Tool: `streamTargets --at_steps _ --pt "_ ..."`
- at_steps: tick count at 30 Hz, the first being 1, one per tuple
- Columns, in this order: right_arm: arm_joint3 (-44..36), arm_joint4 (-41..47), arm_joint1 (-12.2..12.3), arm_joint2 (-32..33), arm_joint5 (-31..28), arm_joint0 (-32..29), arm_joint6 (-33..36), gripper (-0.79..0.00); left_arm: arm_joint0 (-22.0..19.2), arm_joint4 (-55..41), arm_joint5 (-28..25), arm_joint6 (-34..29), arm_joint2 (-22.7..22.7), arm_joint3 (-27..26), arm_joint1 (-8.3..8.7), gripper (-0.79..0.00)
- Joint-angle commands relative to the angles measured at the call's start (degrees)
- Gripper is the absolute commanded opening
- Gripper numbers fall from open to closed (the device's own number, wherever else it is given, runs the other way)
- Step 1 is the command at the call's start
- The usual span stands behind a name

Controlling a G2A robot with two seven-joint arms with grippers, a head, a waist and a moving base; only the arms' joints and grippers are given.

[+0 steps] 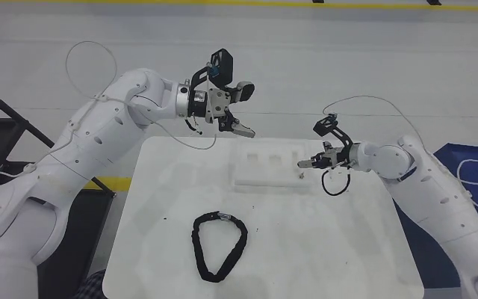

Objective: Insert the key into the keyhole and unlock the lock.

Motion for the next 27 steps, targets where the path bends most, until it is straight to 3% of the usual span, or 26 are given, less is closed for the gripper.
streamTargets --at_steps 1,15,27 --pt "1.14 0.07 -0.89 -1.64 1.68 1.01 1.49 0.0 0.0 0.0 0.0 0.0 0.0 0.0 0.0 0.0" --pt "12.2 1.41 -7.57 -9.68 8.63 5.54 1.63 0.0 0.0 0.0 0.0 0.0 0.0 0.0 0.0 0.0" --pt "22.46 8.14 -12.22 -11.99 8.37 7.27 4.29 0.0 0.0 0.0 0.0 0.0 0.0 0.0 0.0 0.0"
